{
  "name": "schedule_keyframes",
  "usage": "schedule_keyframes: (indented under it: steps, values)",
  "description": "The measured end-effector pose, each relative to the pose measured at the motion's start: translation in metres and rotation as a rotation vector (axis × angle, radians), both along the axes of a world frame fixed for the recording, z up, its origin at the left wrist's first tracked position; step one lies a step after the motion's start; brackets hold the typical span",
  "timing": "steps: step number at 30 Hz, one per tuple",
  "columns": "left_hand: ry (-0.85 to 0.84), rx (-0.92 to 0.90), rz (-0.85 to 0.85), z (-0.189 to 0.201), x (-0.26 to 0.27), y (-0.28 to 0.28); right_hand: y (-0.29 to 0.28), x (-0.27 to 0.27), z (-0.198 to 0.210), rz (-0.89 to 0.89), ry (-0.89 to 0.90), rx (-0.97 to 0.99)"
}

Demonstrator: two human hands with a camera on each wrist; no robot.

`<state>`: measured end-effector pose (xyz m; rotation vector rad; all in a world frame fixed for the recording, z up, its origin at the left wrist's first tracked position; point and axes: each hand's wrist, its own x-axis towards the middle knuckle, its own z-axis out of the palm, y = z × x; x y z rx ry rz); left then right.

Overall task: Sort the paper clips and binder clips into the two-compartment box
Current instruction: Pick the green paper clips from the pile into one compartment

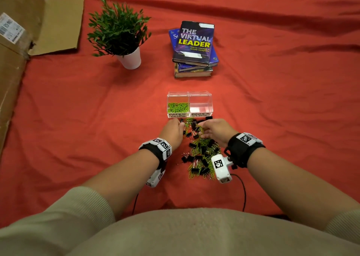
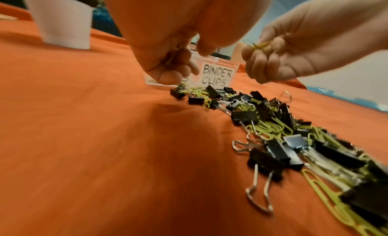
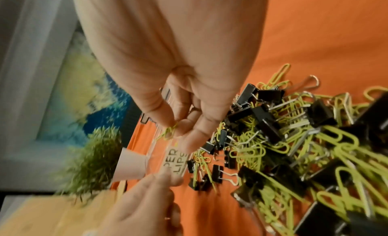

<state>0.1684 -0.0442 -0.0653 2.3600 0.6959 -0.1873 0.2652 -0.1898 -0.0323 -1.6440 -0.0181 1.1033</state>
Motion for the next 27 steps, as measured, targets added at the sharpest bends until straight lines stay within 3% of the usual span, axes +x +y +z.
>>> schedule_keyframes:
  steps: [4,8,10,13,15,17,21,27]
  values:
    - [0.064,0.095,-0.033,-0.011,0.013,-0.006,-0.001,0.000,0.003,-0.108,0.215,0.116]
    - [0.132,0.181,-0.086,-0.016,0.016,-0.004,0.007,0.002,0.002,-0.073,0.164,0.057]
    - [0.150,0.181,-0.098,-0.016,0.013,-0.002,0.016,0.005,-0.003,0.086,-0.070,-0.100]
    - [0.158,0.138,-0.126,-0.016,0.004,0.002,0.029,0.007,-0.015,0.478,-0.583,-0.359]
    - [0.142,0.078,-0.092,-0.015,-0.003,0.006,0.034,0.006,-0.021,0.655,-0.750,-0.438]
    - [0.104,0.021,-0.013,-0.012,-0.010,0.011,0.034,0.005,-0.025,0.754,-0.841,-0.527]
    - [0.012,-0.023,0.084,-0.006,-0.017,0.016,0.024,0.003,-0.030,0.771,-0.927,-0.644]
    - [0.042,-0.150,0.094,-0.005,-0.016,0.011,0.026,0.004,-0.031,0.756,-0.986,-0.595]
